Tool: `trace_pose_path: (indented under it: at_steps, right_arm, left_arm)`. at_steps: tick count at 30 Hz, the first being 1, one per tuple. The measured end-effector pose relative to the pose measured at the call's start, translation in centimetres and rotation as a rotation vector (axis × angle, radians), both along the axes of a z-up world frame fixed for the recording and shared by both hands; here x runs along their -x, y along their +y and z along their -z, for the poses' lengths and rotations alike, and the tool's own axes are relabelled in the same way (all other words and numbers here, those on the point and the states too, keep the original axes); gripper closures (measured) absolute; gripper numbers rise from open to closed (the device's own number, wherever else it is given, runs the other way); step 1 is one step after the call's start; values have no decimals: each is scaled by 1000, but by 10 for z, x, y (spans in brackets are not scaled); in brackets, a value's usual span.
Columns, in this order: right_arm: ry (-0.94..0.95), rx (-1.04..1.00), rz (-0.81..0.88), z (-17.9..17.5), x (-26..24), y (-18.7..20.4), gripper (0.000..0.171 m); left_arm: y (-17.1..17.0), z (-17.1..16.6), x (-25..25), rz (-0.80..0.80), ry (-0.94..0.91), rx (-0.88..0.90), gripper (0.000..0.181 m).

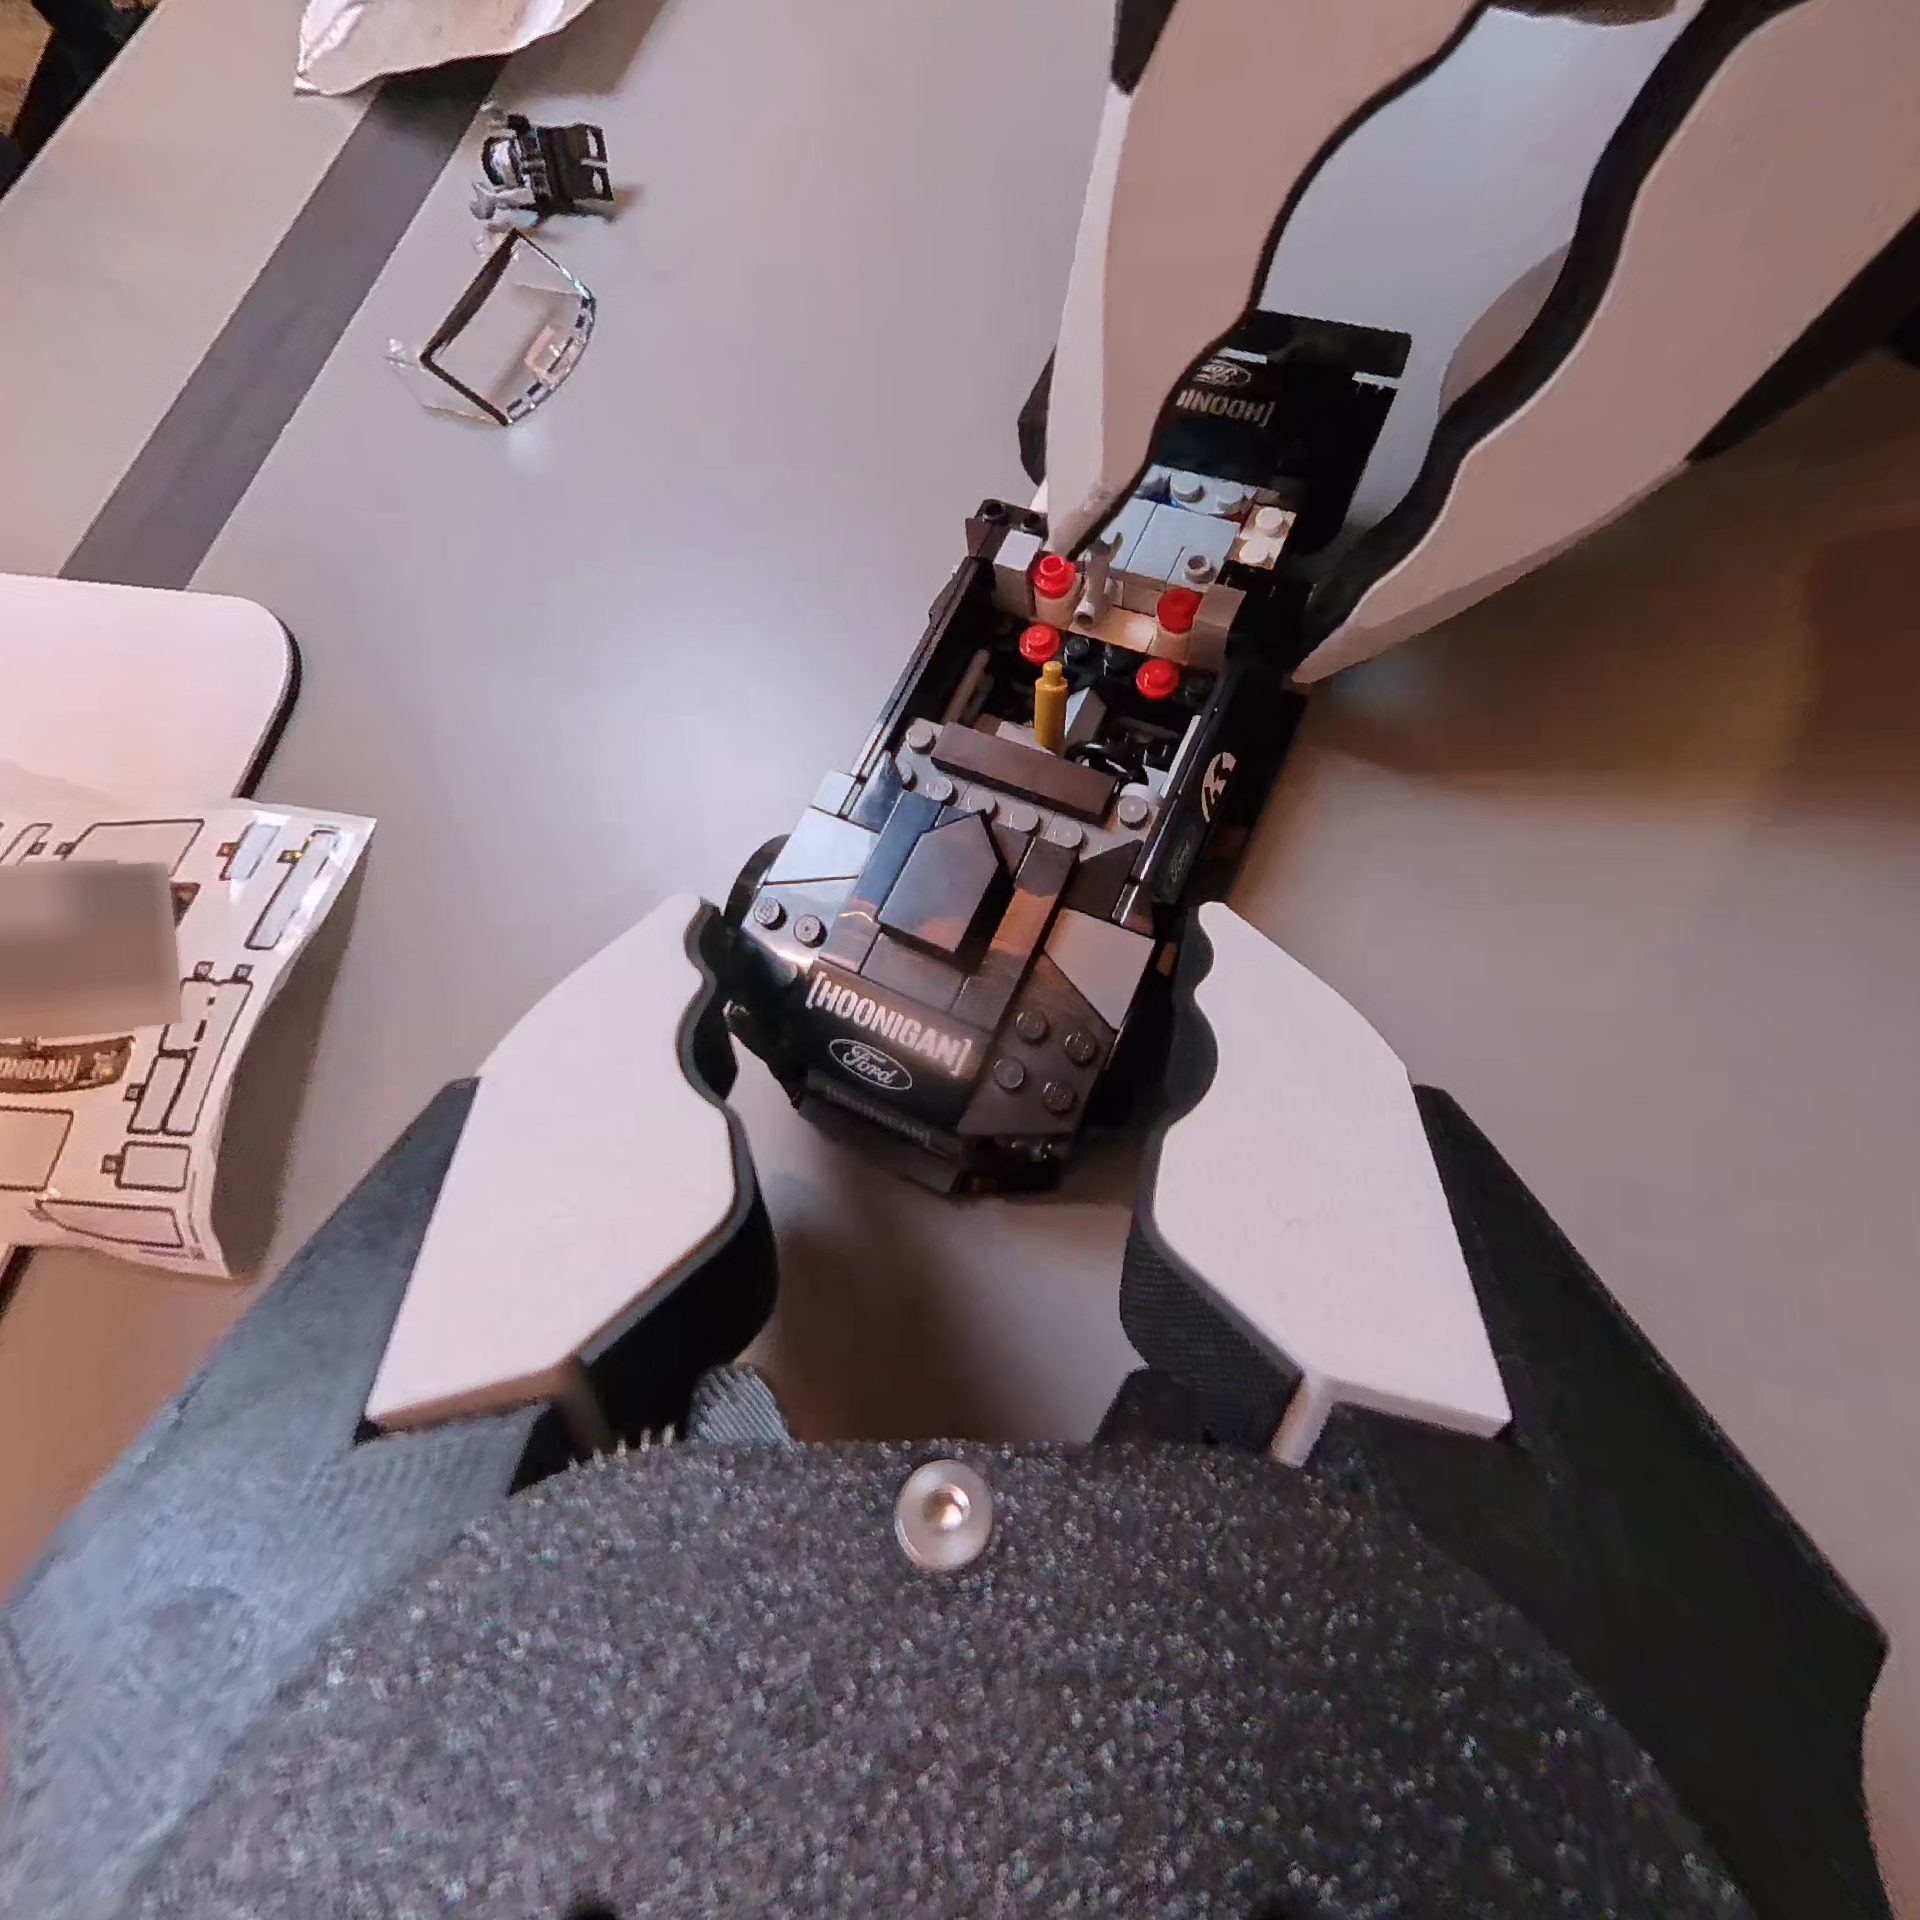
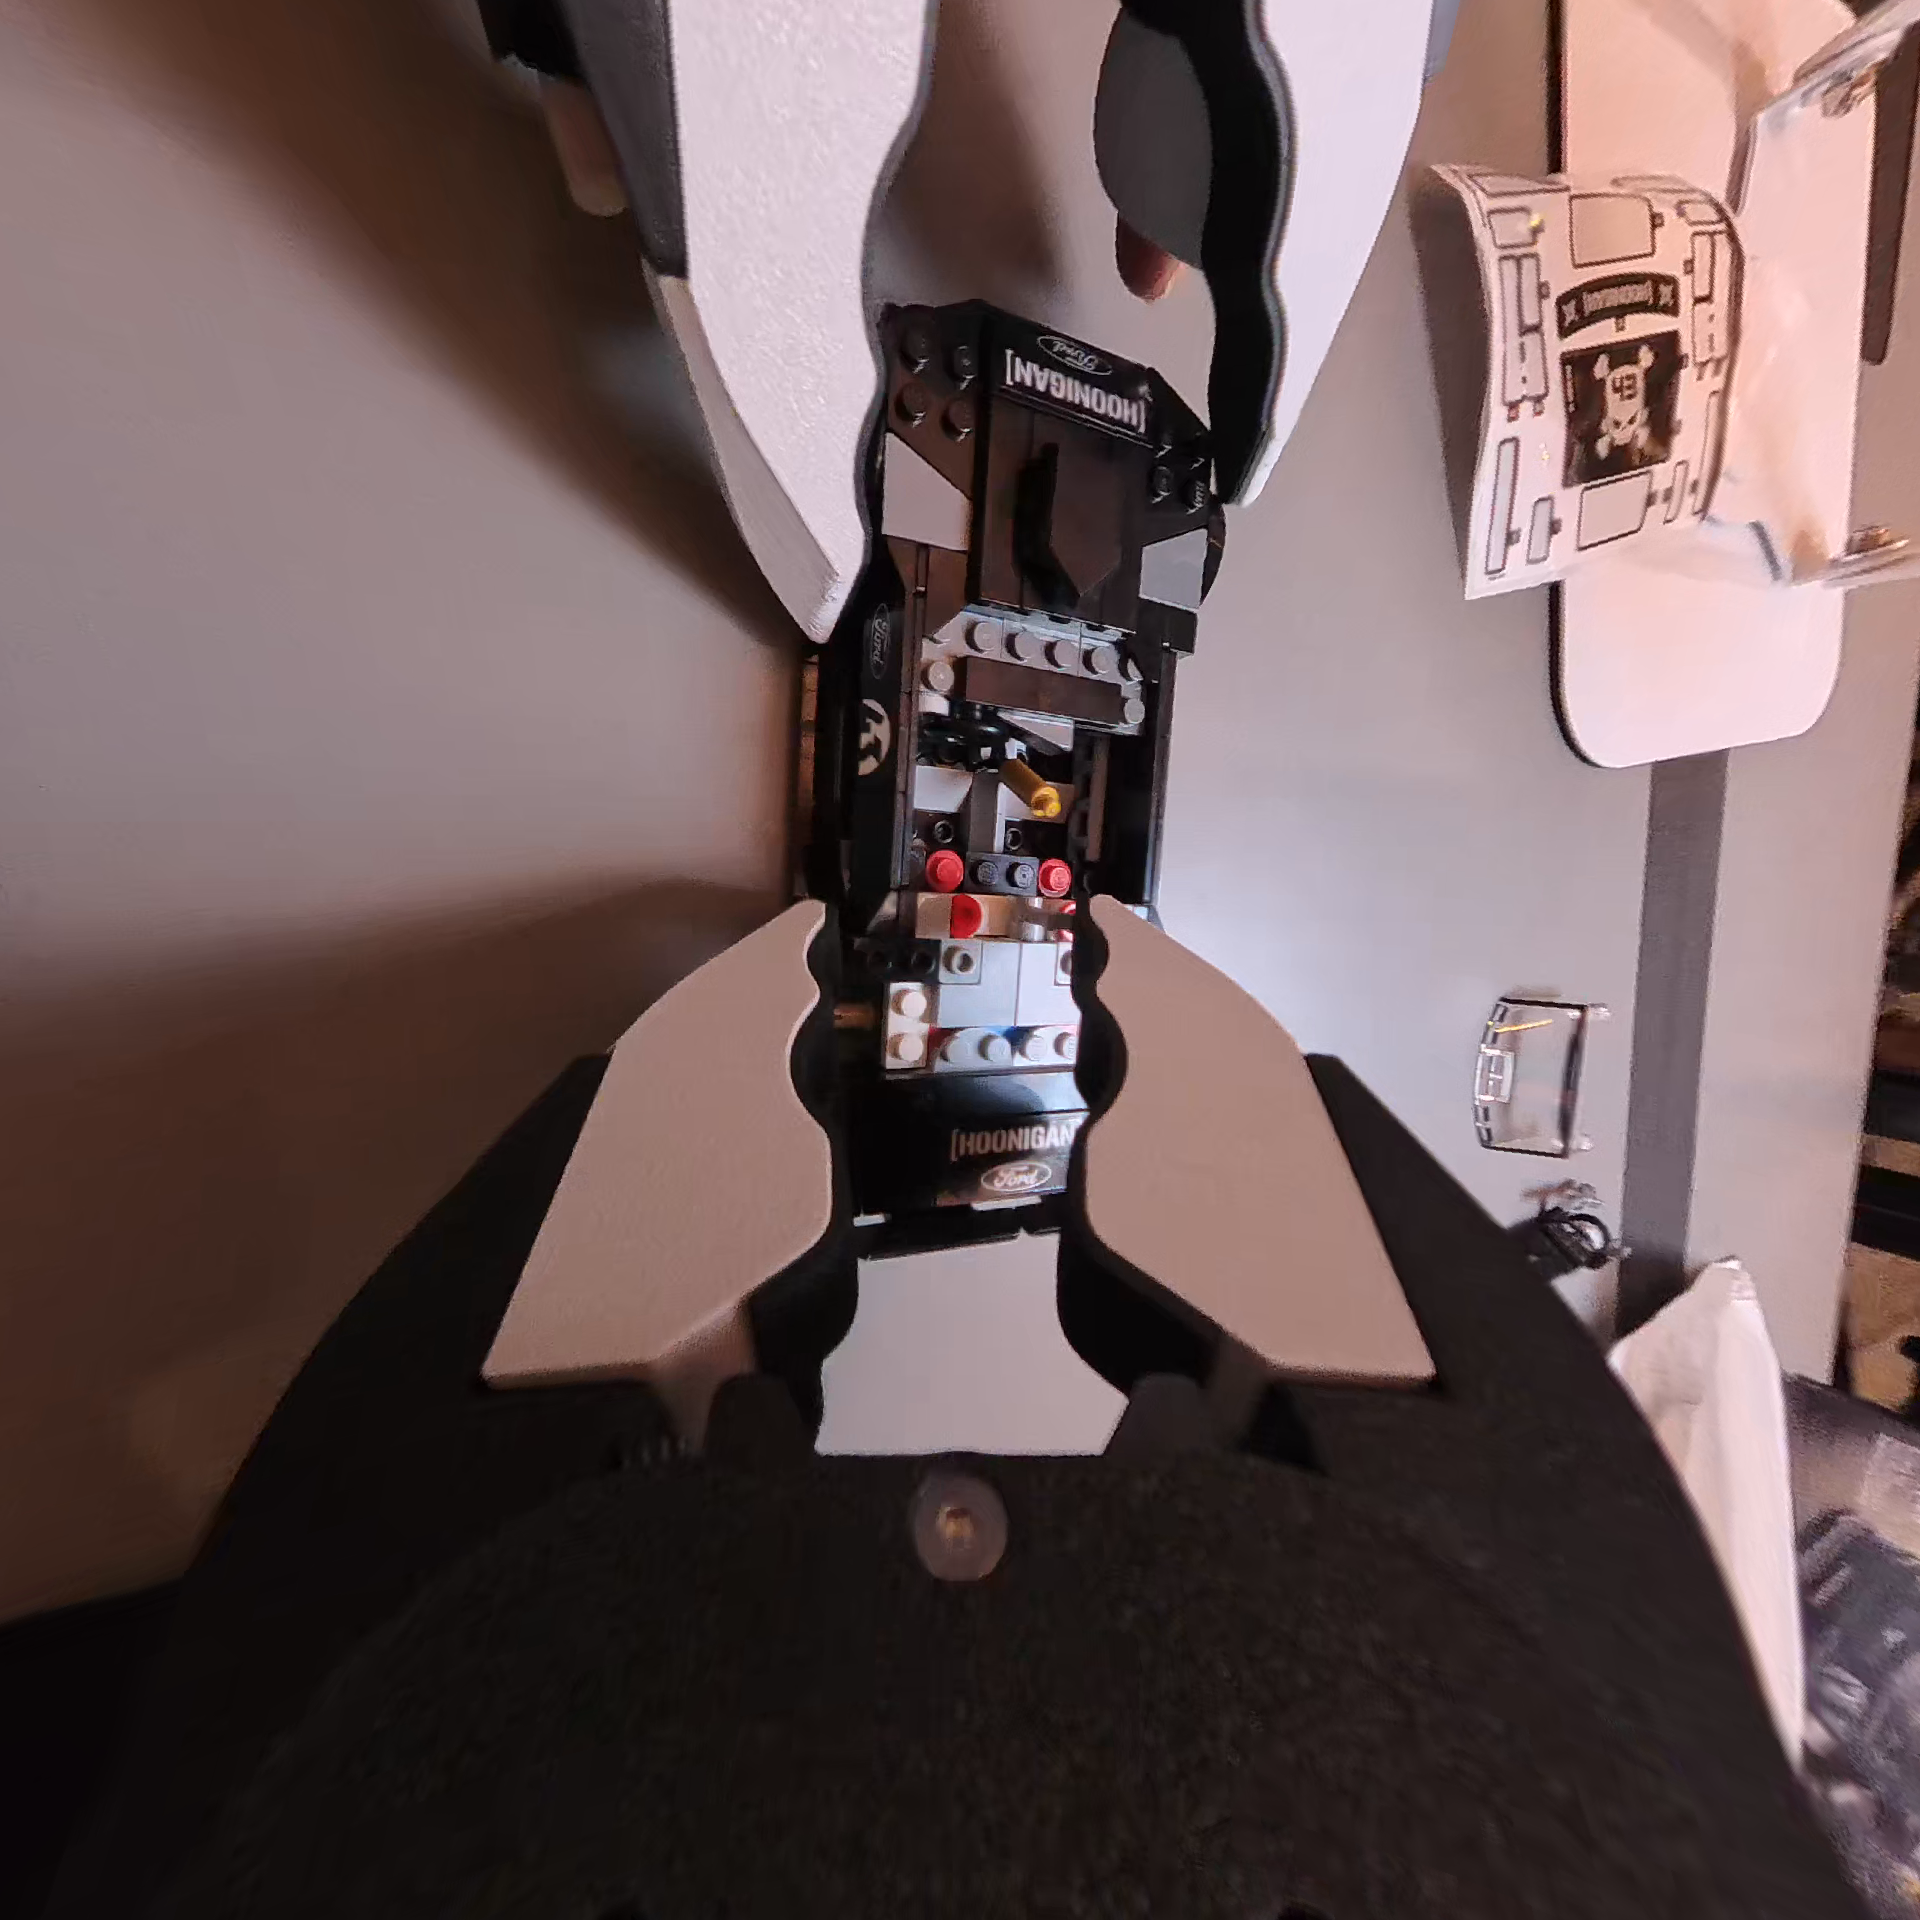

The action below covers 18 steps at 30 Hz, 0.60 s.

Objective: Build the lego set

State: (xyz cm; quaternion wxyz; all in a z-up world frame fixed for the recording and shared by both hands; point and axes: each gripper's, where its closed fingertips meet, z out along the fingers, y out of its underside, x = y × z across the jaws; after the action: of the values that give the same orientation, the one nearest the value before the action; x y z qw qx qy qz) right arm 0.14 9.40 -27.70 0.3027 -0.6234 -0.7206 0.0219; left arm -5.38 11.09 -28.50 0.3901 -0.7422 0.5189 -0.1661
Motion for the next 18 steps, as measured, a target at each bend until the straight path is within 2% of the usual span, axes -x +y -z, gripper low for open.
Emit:
trace_pose_path:
  at_steps: [6,18]
  right_arm:
    - [-8,-74,-13,-1,-1,-8,131]
    - [10,8,-24,0,-1,-16,134]
  left_arm:
    - [-4,1,-1,-23,18,-2,99]
    - [-7,2,-1,-25,20,4,99]
